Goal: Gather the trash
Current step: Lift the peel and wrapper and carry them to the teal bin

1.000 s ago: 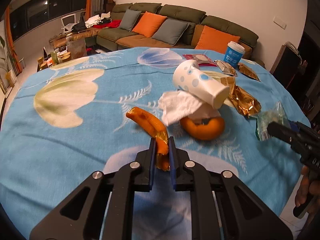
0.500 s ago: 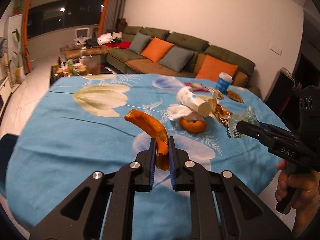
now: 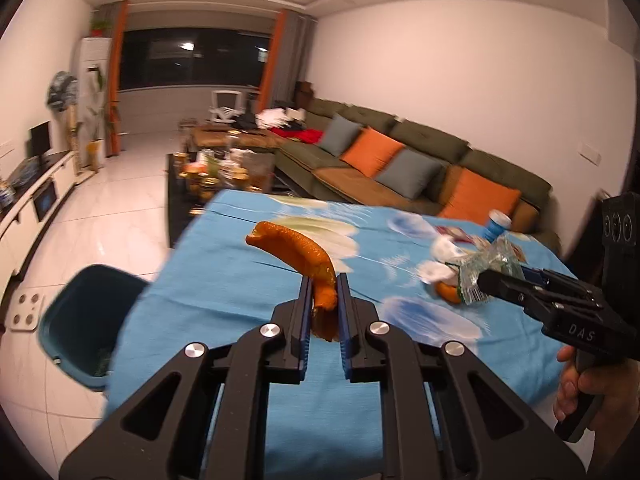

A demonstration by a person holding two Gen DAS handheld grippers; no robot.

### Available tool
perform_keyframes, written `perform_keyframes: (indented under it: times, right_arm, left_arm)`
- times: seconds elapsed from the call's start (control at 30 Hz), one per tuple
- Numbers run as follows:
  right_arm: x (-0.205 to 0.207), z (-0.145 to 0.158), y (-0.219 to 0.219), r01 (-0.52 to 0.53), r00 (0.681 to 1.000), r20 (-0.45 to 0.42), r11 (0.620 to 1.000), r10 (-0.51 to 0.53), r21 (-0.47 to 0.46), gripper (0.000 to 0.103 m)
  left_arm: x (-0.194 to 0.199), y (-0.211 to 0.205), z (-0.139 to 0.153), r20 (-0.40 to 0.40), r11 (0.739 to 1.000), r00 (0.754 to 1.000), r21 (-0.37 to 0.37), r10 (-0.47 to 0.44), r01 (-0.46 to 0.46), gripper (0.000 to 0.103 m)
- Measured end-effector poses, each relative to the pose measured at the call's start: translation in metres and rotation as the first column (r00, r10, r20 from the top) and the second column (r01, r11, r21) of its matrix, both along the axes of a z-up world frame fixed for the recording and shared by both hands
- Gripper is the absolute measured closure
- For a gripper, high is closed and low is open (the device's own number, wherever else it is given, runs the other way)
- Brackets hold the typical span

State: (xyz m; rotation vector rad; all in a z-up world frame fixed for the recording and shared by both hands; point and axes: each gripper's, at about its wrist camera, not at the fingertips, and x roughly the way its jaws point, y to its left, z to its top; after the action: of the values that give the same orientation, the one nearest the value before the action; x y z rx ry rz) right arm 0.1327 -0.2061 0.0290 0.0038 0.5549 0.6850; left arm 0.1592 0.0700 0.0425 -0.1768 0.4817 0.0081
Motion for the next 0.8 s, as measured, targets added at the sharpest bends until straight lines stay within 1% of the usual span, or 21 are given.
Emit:
perform_keyframes:
  times: [0.13,0.23,0.4,0.6,0.73,0.8]
  right_arm:
    - [-0.001,0.006,0.036,-0.079,0.997,0.014,0.997,0.079,-0.012,0.064]
    - [-0.002,0.01,0.06,-0.128,0.992,0.02,0.992,0.128,-0.02,0.064]
    - [0.0,0.014,0.107,-0.221,0.975,0.019,0.975,0.222,-0.038,0.065]
    - [0.005,0.018,0.171,-0.333,0.943,0.007,0.941,0.333,-0.056,0.065]
    - [0.013,0.011,0.224,-0.408,0.913,-0.035,0.91,0.406,-0.079,0.065]
    - [0.015,0.006,0.244,-0.434,0.901,-0.057,0.896,0.43,-0.091,0.065]
  left_arm:
    - [-0.026,0.039,0.007,0.021,0.996,0.996,-0.002,0.091,-0.091,0.091]
    - [-0.037,0.061,0.01,0.023,0.989,0.989,-0.005,0.148,-0.148,0.091]
    - [-0.057,0.1,0.01,0.015,0.969,0.969,-0.008,0.246,-0.246,0.091]
    - [-0.079,0.147,0.008,0.006,0.94,0.94,-0.009,0.341,-0.341,0.091]
    - [-0.085,0.18,0.001,-0.022,0.922,0.922,-0.016,0.387,-0.387,0.091]
    - [-0.086,0.194,-0.004,-0.036,0.916,0.916,-0.018,0.4,-0.401,0.091]
